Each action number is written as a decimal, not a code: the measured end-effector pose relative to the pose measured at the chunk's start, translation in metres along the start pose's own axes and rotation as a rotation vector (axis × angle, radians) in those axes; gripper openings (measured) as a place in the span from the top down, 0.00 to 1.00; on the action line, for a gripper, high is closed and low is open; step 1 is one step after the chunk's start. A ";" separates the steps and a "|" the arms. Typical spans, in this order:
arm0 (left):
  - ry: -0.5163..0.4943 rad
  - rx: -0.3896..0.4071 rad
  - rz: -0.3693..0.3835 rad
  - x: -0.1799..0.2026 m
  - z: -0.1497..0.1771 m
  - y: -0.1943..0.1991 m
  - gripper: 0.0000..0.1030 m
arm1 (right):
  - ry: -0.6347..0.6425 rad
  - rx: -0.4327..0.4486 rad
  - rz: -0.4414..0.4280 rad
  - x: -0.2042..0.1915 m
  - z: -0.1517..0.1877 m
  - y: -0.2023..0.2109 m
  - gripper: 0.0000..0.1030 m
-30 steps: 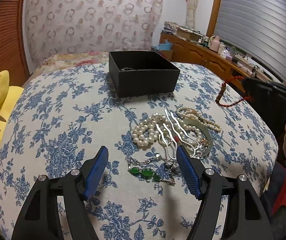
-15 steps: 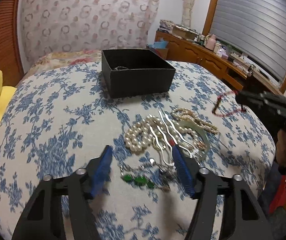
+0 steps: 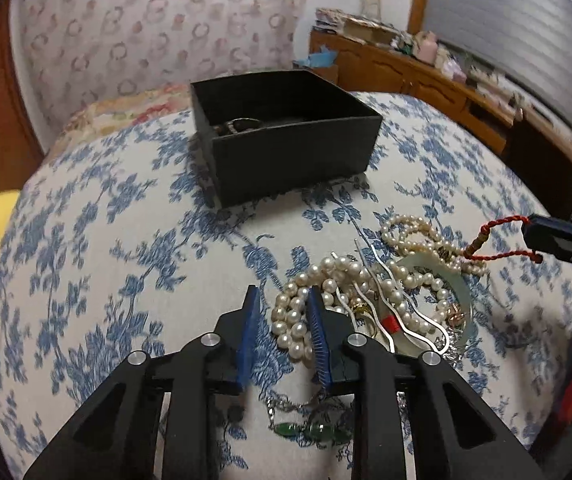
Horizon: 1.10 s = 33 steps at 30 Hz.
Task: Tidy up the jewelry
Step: 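Grasp and lift the pearl necklace with the left tool while the right tool holds the red bracelet, then carry the pearl necklace and red bracelet over the black box with both tools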
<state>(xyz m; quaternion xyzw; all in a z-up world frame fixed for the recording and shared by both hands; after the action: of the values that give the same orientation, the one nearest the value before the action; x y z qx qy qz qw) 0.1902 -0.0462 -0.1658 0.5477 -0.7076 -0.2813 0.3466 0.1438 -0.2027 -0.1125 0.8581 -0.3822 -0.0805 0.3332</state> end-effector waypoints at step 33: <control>-0.002 0.302 0.098 0.022 -0.102 0.119 1.00 | 0.059 0.111 0.016 -0.003 -0.062 0.023 0.97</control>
<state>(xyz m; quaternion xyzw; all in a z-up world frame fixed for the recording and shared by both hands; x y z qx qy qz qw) 0.1994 -0.0407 -0.0077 0.5582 -0.7681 -0.1548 0.2728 0.1524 -0.1800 -0.0504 0.8743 -0.3828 -0.0311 0.2968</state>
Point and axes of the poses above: each gripper's, at about its wrist camera, not at the fingertips, and y roughly against the way its jaws point, x to its right, z to its underside, the point moved 8 cm from there along -y, roughly the way its jaws point, and after that the axes turned 13 degrees about y, right-handed, at the moved point
